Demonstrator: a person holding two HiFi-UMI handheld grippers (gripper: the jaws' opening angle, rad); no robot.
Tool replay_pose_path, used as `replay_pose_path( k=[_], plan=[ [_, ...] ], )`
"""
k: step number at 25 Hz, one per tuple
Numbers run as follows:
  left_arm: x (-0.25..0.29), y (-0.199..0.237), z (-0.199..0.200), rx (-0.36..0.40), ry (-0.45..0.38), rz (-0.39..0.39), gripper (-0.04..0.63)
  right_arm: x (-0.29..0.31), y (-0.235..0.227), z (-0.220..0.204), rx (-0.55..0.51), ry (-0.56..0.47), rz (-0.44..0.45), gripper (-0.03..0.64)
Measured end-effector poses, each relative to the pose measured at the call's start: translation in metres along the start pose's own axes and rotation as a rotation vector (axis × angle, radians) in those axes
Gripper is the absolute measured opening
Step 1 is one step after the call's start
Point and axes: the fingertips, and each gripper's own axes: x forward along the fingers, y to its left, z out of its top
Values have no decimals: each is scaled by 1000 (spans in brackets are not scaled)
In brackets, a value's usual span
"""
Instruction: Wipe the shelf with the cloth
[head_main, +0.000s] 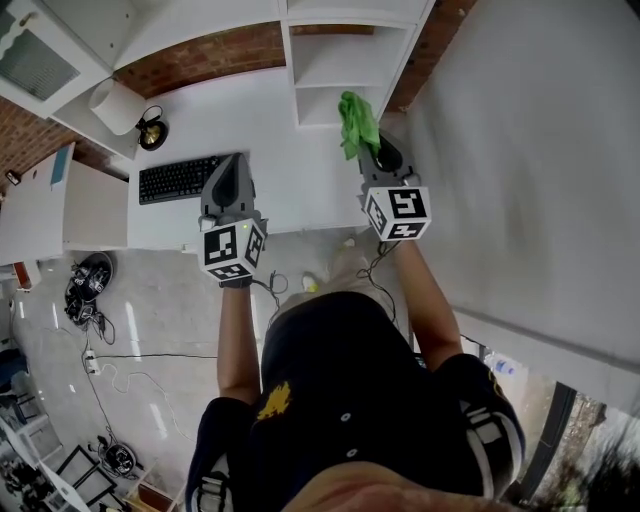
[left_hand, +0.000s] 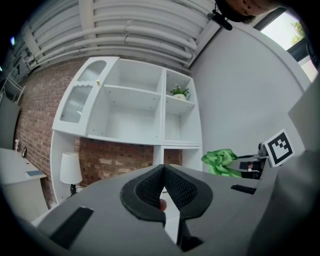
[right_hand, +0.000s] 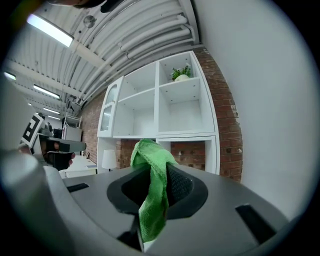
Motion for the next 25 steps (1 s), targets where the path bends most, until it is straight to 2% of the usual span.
replay_pose_path(
  k=[10, 15, 25],
  plan=[
    [5, 17, 4, 39, -7, 16, 18, 17, 16, 7, -24, -14, 21, 60],
    [15, 13, 6, 16, -19, 0, 18, 19, 10, 11, -37, -15, 17, 60],
    [25, 8, 9, 20, -23, -19, 18, 20, -2, 14, -36, -20, -6, 60]
  ],
)
